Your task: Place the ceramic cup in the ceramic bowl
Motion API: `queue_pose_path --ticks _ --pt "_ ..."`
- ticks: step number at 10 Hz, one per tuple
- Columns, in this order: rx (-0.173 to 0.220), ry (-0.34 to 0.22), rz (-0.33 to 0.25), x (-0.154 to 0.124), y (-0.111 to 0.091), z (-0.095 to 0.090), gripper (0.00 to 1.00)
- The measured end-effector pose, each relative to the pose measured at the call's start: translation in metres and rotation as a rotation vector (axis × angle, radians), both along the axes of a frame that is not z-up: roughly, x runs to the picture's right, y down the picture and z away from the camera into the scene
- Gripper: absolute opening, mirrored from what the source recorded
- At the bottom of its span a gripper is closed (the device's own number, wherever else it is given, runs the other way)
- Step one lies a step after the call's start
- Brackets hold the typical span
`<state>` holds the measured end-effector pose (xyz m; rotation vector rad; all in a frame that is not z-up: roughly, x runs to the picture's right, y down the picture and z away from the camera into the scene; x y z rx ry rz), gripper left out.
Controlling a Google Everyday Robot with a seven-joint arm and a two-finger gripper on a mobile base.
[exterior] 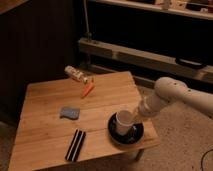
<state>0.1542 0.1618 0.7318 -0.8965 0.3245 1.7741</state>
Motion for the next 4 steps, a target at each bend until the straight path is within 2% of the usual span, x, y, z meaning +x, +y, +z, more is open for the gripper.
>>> queue_pose_path --ticks 1,4 --pt "-0.002 0.008 0.0 0.0033 0.004 -0.0001 0.8" --pt "0.009 0.014 0.003 0.0062 0.0076 -0.0012 0.8"
